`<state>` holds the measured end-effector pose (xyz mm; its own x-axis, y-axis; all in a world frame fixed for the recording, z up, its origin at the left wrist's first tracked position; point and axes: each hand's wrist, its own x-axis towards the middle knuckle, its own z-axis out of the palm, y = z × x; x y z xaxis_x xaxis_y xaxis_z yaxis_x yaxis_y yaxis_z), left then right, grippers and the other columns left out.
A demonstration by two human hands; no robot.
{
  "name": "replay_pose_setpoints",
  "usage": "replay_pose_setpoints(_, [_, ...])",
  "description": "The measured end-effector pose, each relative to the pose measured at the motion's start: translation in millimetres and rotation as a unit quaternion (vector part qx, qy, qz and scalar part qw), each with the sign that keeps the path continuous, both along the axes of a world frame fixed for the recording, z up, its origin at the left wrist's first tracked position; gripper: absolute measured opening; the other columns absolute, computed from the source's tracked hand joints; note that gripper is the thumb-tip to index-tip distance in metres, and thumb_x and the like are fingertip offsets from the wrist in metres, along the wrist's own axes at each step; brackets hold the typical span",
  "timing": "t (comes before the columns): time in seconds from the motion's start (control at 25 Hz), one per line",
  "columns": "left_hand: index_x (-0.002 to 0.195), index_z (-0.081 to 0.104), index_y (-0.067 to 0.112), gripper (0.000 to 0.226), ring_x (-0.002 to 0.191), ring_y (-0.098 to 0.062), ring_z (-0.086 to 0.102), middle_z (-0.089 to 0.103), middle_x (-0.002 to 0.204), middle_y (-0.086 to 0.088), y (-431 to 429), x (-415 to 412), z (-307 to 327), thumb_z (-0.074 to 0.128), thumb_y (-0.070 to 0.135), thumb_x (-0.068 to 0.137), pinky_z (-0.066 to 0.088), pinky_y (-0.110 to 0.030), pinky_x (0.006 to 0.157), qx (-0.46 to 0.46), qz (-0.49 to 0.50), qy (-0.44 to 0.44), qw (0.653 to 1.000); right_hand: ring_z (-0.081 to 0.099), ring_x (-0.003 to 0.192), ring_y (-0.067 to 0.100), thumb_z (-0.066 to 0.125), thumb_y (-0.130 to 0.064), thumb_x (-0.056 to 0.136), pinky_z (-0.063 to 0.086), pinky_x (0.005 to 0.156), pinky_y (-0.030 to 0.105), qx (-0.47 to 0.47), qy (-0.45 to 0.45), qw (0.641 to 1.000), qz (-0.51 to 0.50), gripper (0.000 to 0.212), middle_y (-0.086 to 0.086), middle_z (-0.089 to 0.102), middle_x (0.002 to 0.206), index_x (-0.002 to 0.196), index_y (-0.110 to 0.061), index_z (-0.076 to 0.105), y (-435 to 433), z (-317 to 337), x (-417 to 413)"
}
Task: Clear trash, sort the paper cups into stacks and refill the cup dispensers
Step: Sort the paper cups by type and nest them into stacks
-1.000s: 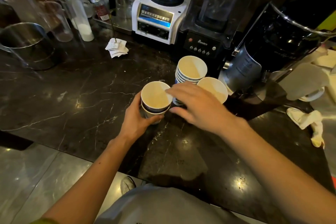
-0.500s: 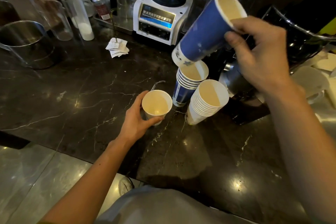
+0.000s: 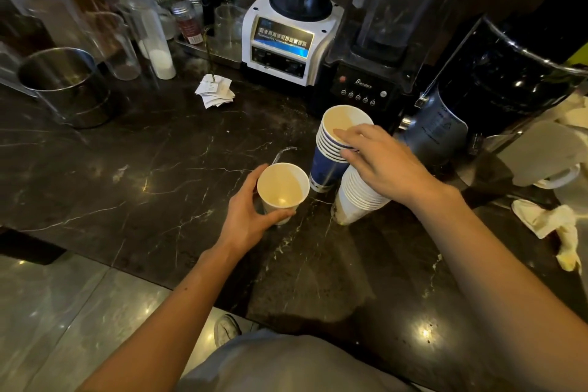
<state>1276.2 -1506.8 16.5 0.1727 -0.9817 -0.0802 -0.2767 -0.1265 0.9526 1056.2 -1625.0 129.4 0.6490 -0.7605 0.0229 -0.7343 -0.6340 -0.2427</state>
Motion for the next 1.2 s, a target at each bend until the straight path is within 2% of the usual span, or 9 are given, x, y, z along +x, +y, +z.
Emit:
replay_pose_setpoints(0.12, [0.145,0.037,0.025,0.093,0.132,-0.002,0.043,0.046,0.137,0.020,3,4,22,0.087,0.025,0.066,0.038,-0.038,0.113,-0.042,0.023,0.003,0.999,0.040,0.130,0.011,0.059,-0.036,0.094,0.034,0.104,0.023,-0.003,-0.125,0.992,0.031,0.060,-0.002,0.046,0.141,0.148,-0.023,0.036,24,19,2])
replay_pose_setpoints(0.24, [0.141,0.041,0.017,0.093,0.126,-0.003,0.050,0.051,0.135,0.012,-4,9,67,0.089,0.030,0.062,0.045,-0.023,0.103,-0.142,0.016,-0.004,0.990,0.029,0.136,0.000,0.072,-0.045,0.082,0.024,0.108,0.010,0.100,-0.155,0.981,0.059,0.090,-0.010,0.033,0.152,0.153,-0.032,0.018,44,30,14])
replay_pose_setpoints(0.32, [0.140,0.042,0.012,0.089,0.124,-0.004,0.052,0.053,0.134,0.007,-12,6,98,0.088,0.027,0.065,0.046,-0.017,0.098,-0.184,-0.018,-0.003,0.983,0.028,0.134,-0.003,0.077,-0.046,0.076,0.025,0.109,0.015,0.136,-0.183,0.972,0.054,0.101,-0.015,0.029,0.151,0.153,-0.032,0.013,48,30,24])
replay_pose_setpoints(0.48, [0.145,0.036,0.005,0.088,0.130,-0.013,0.051,0.052,0.139,-0.004,-25,-11,126,0.083,0.021,0.072,0.046,-0.030,0.103,-0.212,-0.091,0.037,0.972,0.038,0.134,0.005,0.081,-0.041,0.074,0.041,0.109,0.036,0.093,-0.312,0.945,-0.018,0.095,-0.011,0.038,0.147,0.150,-0.023,0.027,51,43,14])
replay_pose_setpoints(0.64, [0.150,0.030,0.020,0.082,0.133,-0.006,0.048,0.047,0.147,0.002,-43,-21,115,0.074,0.031,0.082,0.042,-0.032,0.109,-0.180,-0.092,0.051,0.978,0.035,0.134,-0.004,0.081,-0.034,0.076,0.038,0.105,0.016,0.015,-0.401,0.909,-0.115,0.096,-0.018,0.034,0.142,0.151,-0.015,0.023,49,68,-39])
replay_pose_setpoints(0.76, [0.149,0.032,0.025,0.073,0.130,-0.001,0.048,0.046,0.147,0.005,-59,-24,88,0.071,0.033,0.087,0.043,-0.035,0.110,-0.128,-0.036,0.033,0.991,0.035,0.128,-0.016,0.080,-0.030,0.077,0.035,0.098,0.005,-0.005,-0.394,0.906,-0.157,0.095,-0.022,0.035,0.139,0.151,-0.010,0.024,53,66,-64])
replay_pose_setpoints(0.88, [0.151,0.025,0.027,0.083,0.136,-0.010,0.042,0.037,0.154,-0.001,-76,-27,63,0.074,0.033,0.084,0.039,-0.035,0.112,-0.077,-0.033,0.019,0.996,0.033,0.127,-0.017,0.078,-0.037,0.073,0.028,0.097,0.000,0.017,-0.349,0.918,-0.185,0.096,-0.020,0.035,0.142,0.151,-0.015,0.026,58,43,-67])
replay_pose_setpoints(1.08, [0.154,0.006,0.033,0.111,0.147,-0.020,0.025,0.021,0.161,-0.004,-101,-35,47,0.083,0.029,0.074,0.030,-0.042,0.116,-0.051,-0.103,-0.003,0.993,0.029,0.139,0.010,0.078,-0.042,0.077,0.028,0.116,0.034,0.060,-0.228,0.951,-0.200,0.097,-0.003,0.034,0.151,0.153,-0.020,0.022,53,-8,-64])
replay_pose_setpoints(1.2, [0.154,0.006,0.032,0.114,0.146,-0.016,0.027,0.026,0.159,0.002,-112,-39,41,0.085,0.028,0.072,0.029,-0.043,0.117,-0.055,-0.132,-0.020,0.989,0.020,0.143,0.012,0.076,-0.051,0.077,0.024,0.118,0.036,0.104,-0.207,0.952,-0.203,0.098,-0.009,0.019,0.155,0.152,-0.026,0.018,51,-31,-64])
